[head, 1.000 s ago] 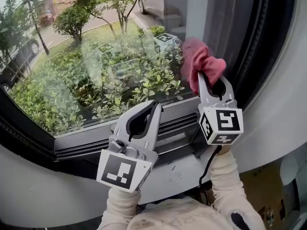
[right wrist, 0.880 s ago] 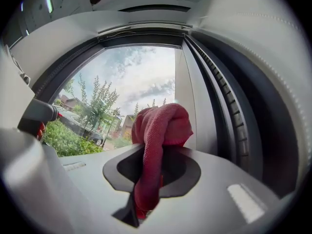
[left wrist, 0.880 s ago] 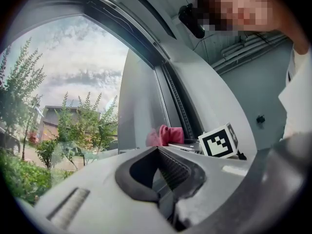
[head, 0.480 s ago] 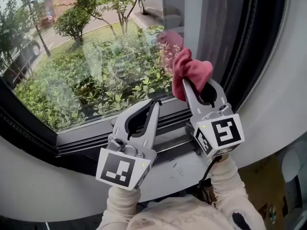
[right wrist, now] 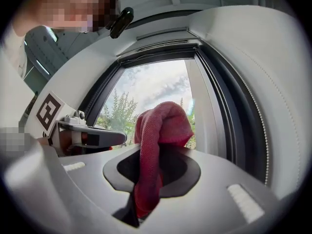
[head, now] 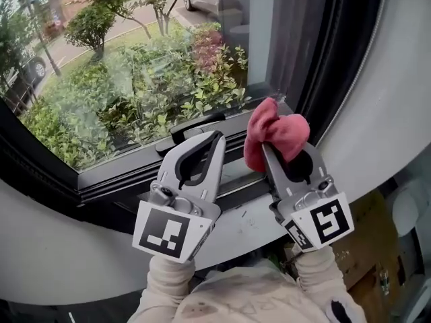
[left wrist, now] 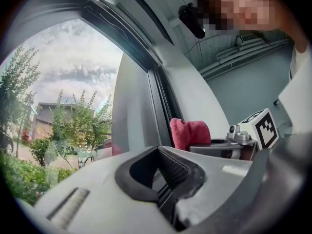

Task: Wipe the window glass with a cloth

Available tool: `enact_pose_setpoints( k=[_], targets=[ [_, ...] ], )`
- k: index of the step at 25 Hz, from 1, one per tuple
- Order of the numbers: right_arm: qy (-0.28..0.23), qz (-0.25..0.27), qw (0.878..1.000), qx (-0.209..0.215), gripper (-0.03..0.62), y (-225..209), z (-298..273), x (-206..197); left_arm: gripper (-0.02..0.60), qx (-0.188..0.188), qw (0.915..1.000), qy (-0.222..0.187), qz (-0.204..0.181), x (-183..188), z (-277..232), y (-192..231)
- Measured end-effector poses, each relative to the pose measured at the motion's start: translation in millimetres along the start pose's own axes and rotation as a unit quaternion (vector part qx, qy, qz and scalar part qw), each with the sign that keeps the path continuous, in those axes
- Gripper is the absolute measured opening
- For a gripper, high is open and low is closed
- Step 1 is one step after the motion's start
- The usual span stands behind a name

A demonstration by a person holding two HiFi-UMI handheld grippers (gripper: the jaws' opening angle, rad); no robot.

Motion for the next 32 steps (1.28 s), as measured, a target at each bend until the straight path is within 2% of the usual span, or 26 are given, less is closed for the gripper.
enact_pose_setpoints(
  k=[11,32],
  targets=[
    [-0.018,-0.012,0.999,0.031,0.087,35,-5,24,0.101,0.007,0.9999,-0.007,0.002,8,27,-8],
    [-0.019,-0.034,0.998,0.056,0.087,40,2,26,0.101,0.021,0.9997,-0.007,-0.007,16,33,-18]
  ],
)
Point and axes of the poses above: the fingertips, and each gripper's own axes: z backward along the fingers, y to its left, x out of its top, the point moved 7 cm from there along z, backward along the fingers, and after that the axes turned 14 degrees about -x, right-handed, at the moved point
